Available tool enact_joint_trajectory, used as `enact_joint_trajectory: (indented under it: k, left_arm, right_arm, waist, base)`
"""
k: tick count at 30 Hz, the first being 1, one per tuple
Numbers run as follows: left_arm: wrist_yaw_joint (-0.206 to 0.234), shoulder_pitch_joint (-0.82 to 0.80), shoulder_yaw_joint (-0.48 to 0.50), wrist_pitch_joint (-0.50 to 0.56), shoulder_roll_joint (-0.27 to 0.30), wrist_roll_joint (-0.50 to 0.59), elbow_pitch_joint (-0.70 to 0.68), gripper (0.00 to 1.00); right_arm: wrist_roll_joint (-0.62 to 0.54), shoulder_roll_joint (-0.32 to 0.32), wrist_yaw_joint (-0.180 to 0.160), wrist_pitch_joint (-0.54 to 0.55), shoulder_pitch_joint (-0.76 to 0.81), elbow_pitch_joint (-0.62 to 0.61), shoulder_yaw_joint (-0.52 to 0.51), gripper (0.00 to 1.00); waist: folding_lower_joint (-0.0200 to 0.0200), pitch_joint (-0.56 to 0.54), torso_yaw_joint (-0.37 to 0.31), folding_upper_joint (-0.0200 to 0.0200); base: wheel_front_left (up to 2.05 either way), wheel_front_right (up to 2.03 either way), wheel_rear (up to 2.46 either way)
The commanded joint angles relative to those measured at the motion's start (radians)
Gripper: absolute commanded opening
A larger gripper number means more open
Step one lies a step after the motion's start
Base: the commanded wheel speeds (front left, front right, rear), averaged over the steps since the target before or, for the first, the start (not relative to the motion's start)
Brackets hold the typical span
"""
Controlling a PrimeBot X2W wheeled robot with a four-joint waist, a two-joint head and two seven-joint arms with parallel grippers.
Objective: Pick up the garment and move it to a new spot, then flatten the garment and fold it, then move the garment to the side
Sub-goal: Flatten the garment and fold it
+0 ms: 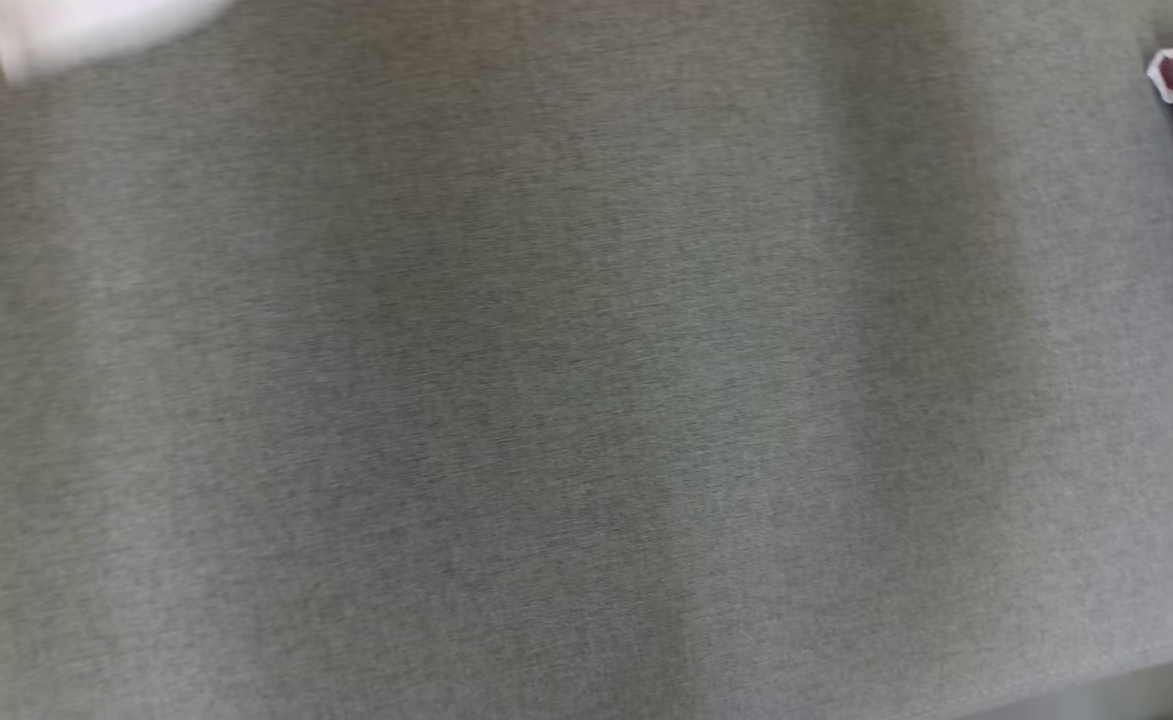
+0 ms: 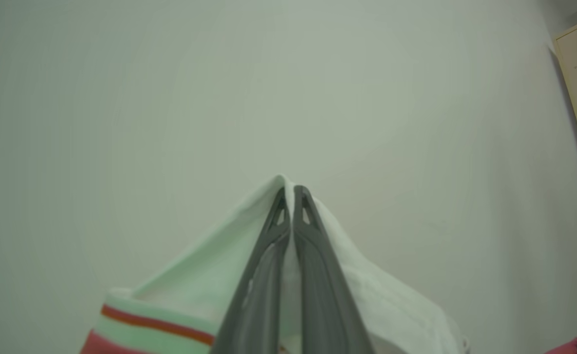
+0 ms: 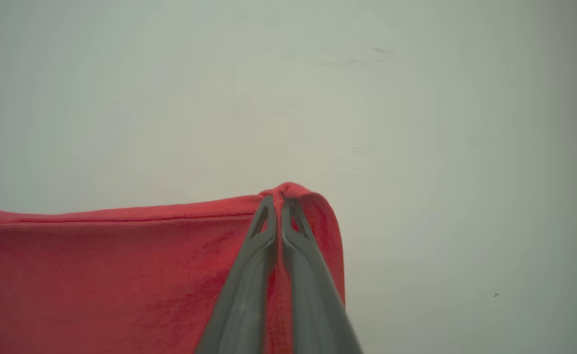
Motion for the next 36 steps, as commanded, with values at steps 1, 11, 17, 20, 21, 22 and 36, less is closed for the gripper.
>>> enact_joint_trajectory:
  k: [1,11,17,20,21,22,36]
  left_arm:
    - [-0.002,-0.032,0.002,-0.020,-0.005,0.020,-0.011,0.00]
    - [-0.031,0.053,-0.034,-0.052,-0.015,0.008,-0.041,0.00]
    - [-0.037,0.147,-0.060,-0.050,0.014,-0.053,-0.047,0.00]
    - [-0.039,0.205,-0.067,-0.045,0.031,-0.100,-0.058,0.00]
    - [-0.037,0.225,-0.072,-0.042,0.036,-0.115,-0.065,0.00]
    - [-0.037,0.251,-0.072,-0.036,0.038,-0.136,-0.071,0.00]
    - [-0.037,0.577,-0.155,0.077,0.088,-0.375,-0.138,0.00]
  right_arm:
    - [-0.034,0.007,-0.003,-0.032,-0.032,-0.005,-0.022,0.00]
    - [-0.189,-0.011,-0.003,-0.066,0.037,-0.005,-0.022,0.00]
    - [-0.183,-0.026,-0.003,-0.067,0.100,-0.001,0.038,0.00]
    - [-0.164,-0.039,-0.003,-0.067,0.138,-0.007,0.068,0.00]
    - [-0.157,-0.043,-0.003,-0.067,0.149,-0.011,0.078,0.00]
    - [-0.148,-0.046,-0.003,-0.067,0.163,-0.010,0.086,0.00]
    - [-0.004,-0.102,-0.003,0.032,0.369,0.016,0.169,0.00]
  waist:
    - [-0.0002,0.010,-0.019,-0.0003]
    - [-0.0002,0.070,-0.014,-0.0003]
    - [-0.0002,0.088,0.000,-0.0003]
    - [-0.0002,0.090,0.010,-0.0003]
    - [-0.0002,0.088,0.013,-0.0003]
    - [-0.0002,0.084,0.016,-0.0003]
    - [-0.0002,-0.074,0.059,-0.0003]
  base:
    - [0.00,0.00,0.00]
    - [0.00,0.00,0.00]
    - [0.00,0.00,0.00]
    - [0.00,0.00,0.00]
    - [0.00,0.00,0.00]
    - [0.00,0.00,0.00]
    - [0.00,0.00,0.00]
